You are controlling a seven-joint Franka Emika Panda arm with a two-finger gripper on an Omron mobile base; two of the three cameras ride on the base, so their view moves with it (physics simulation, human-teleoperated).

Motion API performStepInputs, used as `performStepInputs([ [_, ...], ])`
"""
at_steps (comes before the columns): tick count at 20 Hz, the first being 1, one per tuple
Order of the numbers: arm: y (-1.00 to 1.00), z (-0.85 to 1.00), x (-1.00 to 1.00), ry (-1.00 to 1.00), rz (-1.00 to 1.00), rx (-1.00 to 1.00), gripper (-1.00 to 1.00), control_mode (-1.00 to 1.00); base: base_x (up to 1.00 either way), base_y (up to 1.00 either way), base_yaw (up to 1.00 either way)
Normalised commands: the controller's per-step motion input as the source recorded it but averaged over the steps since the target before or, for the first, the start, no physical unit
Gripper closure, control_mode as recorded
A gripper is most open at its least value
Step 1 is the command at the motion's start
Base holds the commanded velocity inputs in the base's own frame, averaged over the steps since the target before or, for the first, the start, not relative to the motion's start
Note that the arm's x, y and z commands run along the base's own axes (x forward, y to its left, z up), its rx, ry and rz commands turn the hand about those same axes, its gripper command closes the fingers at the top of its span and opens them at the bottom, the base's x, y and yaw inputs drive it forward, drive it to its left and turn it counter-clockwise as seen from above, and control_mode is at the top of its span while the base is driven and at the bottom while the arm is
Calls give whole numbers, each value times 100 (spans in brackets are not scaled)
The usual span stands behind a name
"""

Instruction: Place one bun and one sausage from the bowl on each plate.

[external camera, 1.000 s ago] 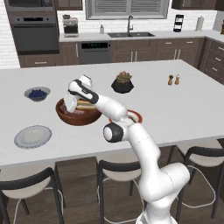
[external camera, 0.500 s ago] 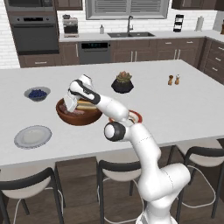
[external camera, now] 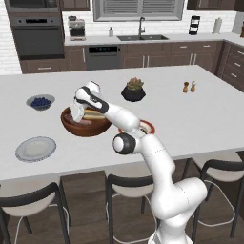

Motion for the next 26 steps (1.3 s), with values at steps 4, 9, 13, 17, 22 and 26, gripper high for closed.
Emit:
performStepInputs([
  [4,0,0,-5,-2,0,0,100,-100,0,0,0],
  [9,-15,56,-36,0,0,0,100,-100,0,0,0],
  [13,-39,75,-42,2,-5,0,100,-100,0,0,0],
  [17,-82,17,-42,2,-12,0,100,-100,0,0,0],
  [22,-91,0,-42,1,-22,-1,100,-100,0,0,0],
  [26,-67,-16,-67,-5,-28,-8,100,-100,0,0,0],
])
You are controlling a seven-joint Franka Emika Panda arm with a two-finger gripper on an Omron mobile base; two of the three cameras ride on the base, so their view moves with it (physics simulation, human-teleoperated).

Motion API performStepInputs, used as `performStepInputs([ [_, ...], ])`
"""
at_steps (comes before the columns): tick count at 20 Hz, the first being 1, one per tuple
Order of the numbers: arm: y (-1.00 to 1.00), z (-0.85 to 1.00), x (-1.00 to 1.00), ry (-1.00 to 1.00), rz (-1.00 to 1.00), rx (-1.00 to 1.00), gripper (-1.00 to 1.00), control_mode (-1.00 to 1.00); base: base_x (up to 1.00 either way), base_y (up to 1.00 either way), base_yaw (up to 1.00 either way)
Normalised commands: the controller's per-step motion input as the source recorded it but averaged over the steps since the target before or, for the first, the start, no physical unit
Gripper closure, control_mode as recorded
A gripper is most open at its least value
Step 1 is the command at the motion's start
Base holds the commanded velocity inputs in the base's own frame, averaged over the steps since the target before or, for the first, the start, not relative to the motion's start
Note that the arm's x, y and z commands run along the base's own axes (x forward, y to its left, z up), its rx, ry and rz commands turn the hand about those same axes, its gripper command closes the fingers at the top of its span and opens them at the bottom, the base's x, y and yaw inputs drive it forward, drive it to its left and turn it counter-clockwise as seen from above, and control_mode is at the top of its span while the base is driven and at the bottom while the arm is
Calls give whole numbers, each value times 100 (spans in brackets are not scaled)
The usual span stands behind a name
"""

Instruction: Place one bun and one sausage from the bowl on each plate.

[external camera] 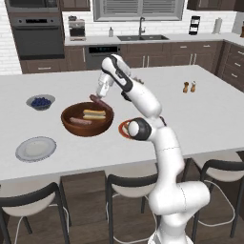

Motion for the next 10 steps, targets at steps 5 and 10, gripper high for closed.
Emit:
performStepInputs([
  [5,-28,-23,-50,-13,-26,-16,100,-100,0,0,0],
  [10,-25,-42,-33,-28,-33,-22,100,-100,0,0,0],
])
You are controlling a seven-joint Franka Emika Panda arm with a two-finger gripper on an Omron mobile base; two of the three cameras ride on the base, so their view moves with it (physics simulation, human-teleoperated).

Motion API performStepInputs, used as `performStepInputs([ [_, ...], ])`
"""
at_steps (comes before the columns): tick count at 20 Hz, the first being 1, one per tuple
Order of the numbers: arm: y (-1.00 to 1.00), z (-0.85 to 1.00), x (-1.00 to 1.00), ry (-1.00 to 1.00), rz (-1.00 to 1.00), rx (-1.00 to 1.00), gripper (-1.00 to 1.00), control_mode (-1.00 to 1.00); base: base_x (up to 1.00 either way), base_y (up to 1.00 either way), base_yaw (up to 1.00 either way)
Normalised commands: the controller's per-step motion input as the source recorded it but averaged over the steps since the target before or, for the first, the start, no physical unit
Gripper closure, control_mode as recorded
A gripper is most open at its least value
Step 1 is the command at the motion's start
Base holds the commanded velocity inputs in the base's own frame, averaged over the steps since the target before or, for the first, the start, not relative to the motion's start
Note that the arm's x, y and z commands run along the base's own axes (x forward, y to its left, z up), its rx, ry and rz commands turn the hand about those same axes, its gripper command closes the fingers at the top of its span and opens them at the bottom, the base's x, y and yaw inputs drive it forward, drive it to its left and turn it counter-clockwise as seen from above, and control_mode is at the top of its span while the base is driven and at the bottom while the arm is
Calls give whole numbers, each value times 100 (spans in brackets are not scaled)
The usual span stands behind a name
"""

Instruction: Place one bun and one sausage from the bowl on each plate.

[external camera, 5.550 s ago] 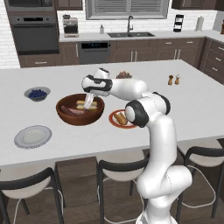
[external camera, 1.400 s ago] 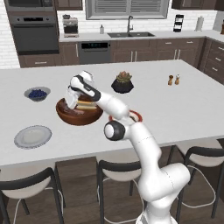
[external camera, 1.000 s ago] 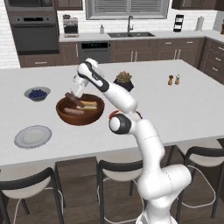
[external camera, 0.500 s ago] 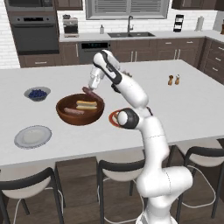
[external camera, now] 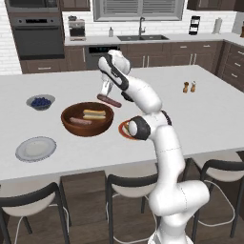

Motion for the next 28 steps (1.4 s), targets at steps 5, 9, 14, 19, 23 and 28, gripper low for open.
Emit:
performStepInputs([
  [5,-48,-74,-55,-36,-32,-16,100,-100,0,0,0],
  [9,-70,-99,-90,-40,-28,-7,100,-100,0,0,0],
  [14,-54,-70,-100,-60,-19,-2,100,-100,0,0,0],
  [19,-52,-67,-46,-43,-29,1,100,-100,0,0,0],
  [23,-66,1,7,2,-36,7,100,-100,0,0,0],
  [28,-64,41,30,16,-31,1,100,-100,0,0,0],
])
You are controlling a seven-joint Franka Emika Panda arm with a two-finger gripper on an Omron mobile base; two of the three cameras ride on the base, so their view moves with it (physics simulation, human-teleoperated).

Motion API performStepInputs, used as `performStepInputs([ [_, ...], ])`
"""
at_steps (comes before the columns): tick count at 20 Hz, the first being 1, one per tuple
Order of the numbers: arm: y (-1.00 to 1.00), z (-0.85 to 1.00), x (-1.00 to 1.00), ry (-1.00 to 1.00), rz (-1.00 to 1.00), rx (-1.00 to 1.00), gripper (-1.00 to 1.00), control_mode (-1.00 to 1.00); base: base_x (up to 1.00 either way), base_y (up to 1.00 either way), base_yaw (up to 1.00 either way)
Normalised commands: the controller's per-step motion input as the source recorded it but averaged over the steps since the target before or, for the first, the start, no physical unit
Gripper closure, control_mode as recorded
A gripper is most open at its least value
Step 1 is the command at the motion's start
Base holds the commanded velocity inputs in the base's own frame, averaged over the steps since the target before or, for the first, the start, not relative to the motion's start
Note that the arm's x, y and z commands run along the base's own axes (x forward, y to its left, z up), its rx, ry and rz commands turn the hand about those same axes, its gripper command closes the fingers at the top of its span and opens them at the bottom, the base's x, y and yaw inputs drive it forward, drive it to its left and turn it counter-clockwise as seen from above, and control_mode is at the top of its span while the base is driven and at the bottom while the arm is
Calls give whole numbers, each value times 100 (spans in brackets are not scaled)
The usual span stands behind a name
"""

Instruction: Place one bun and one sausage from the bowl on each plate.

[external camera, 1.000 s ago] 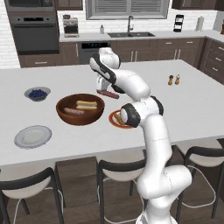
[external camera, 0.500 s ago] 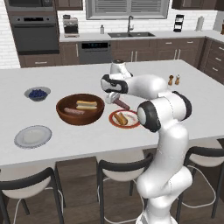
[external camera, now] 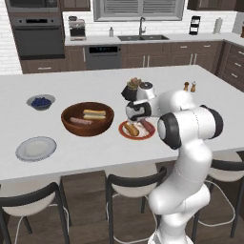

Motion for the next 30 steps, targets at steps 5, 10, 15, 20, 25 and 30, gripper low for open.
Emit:
performStepInputs([
  [5,-15,2,24,2,-4,4,100,-100,0,0,0],
  [10,-27,-21,26,0,0,19,100,-100,0,0,0],
  [15,-14,-38,4,0,0,7,100,-100,0,0,0],
  [20,0,-18,2,0,-2,0,100,-100,0,0,0],
  [25,0,-1,24,0,-1,0,100,-100,0,0,0],
  [30,0,-3,30,0,0,0,100,-100,0,0,0],
])
